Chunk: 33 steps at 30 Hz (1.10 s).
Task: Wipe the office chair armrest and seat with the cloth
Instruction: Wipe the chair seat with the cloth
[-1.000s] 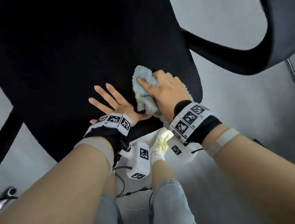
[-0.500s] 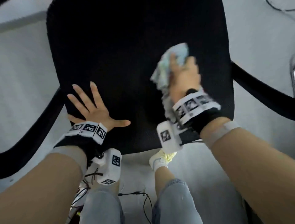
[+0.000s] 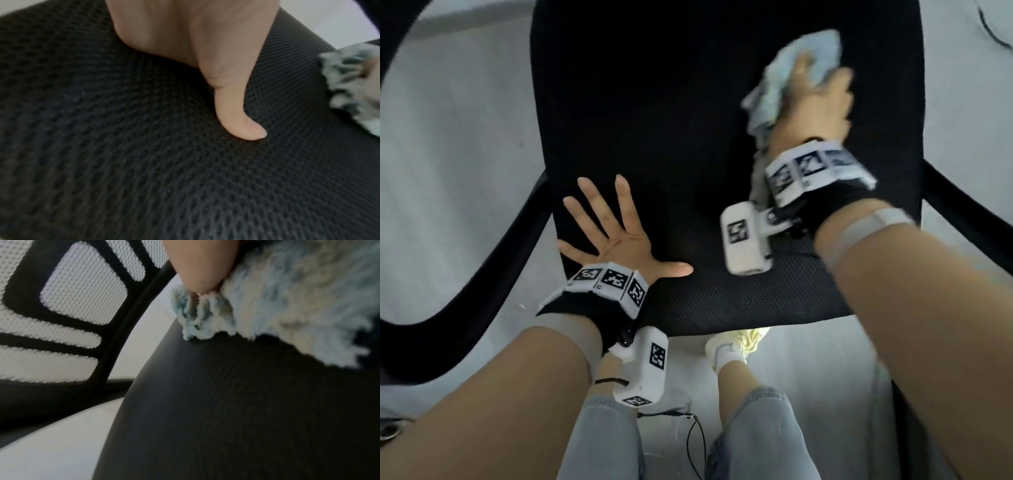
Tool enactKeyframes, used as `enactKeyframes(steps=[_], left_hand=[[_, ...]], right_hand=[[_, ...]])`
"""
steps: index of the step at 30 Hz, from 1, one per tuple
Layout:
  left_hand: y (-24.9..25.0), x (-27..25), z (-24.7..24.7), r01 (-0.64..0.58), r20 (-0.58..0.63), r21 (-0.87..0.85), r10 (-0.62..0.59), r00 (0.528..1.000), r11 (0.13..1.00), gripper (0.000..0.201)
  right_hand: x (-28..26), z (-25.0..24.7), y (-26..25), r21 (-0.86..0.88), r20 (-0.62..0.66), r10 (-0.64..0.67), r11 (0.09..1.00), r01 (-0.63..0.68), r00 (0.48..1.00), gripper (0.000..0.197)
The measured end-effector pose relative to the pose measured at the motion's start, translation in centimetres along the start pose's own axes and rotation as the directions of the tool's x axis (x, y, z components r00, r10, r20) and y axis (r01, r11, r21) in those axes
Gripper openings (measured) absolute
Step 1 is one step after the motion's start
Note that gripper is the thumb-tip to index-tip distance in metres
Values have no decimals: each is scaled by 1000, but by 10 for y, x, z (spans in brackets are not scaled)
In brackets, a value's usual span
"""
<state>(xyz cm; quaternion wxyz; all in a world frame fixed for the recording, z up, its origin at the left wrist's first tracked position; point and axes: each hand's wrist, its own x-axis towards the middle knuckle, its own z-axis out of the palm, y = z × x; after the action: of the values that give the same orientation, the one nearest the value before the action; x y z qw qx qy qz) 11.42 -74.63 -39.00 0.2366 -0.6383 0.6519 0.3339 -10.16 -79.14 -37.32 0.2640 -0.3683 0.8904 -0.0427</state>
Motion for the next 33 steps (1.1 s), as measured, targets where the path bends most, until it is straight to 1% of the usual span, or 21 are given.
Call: enactKeyframes(steps=[1,2,3,4,5,7,9,10,12,13,14,16,18,20,22,24,26,27,28,31,33], left_hand=[[0,0,2,7,-23,2,-7,1000,1000,149],[0,-1,3,14,-65,15,-13,998,1000,148],[0,-1,3,21,-99,22,-19,995,1000,147],[2,-2,3,20,-97,21,-18,995,1000,147],[3,-3,1,10,-69,15,-9,998,1000,147],[3,-6,-5,-11,-20,5,11,1000,1000,145],[1,-12,-13,-16,8,16,16,1000,1000,143],[-1,-15,-17,-27,26,14,27,999,1000,141],[-6,-21,-29,-62,61,-84,67,996,995,126],[-9,-24,-34,-87,45,-188,97,994,978,111],[-10,-28,-39,-118,0,-316,124,992,942,92],[-8,-36,-46,-171,-107,-578,133,985,798,62],[2,-46,-50,-163,-104,-728,127,986,666,51],[16,-50,-53,-193,-72,-728,206,976,658,58],[29,-52,-58,-238,-33,-690,299,954,683,81],[41,-60,-63,-282,20,-657,391,920,699,109],[51,-72,-68,-312,90,-648,476,875,695,117],[56,-80,-71,-311,127,-640,496,859,703,110],[61,-90,-73,-294,168,-630,495,852,719,96],[77,-123,-68,-229,195,-641,444,875,733,37],[89,-146,-61,-207,174,-685,433,884,698,26]], right_hand=[[-7,9,-13,-8,42,-46,999,46,998,55],[-21,20,-27,-91,90,-143,984,151,986,58],[-39,33,-37,-181,156,-257,942,283,954,62],[-56,45,-41,-218,213,-371,884,414,904,66],[-71,51,-39,-215,260,-436,844,491,862,69],[-87,53,-25,-106,335,-463,847,521,821,66],[-97,50,-9,99,391,-451,887,451,802,63],[-102,47,-2,216,389,-441,897,386,808,65],[-111,41,8,448,325,-359,873,192,875,75],[-114,38,14,541,301,-287,836,85,909,79],[-117,34,20,606,293,-222,795,-1,930,82],[-123,22,30,702,286,-124,702,-120,950,84],[-126,13,39,784,279,-89,596,-174,956,85],[-128,7,47,837,293,-95,506,-208,951,86],[-132,-2,56,887,302,-202,418,-197,932,78],[-136,-14,68,917,329,-324,333,-219,887,67],[-144,-29,84,928,343,-426,290,-232,837,61],[-148,-36,93,933,339,-457,273,-233,822,60],[-154,-45,100,937,335,-467,260,-236,818,58],[-174,-67,122,940,318,-374,244,-238,871,53],[-188,-78,137,939,305,-277,245,-240,911,54]])
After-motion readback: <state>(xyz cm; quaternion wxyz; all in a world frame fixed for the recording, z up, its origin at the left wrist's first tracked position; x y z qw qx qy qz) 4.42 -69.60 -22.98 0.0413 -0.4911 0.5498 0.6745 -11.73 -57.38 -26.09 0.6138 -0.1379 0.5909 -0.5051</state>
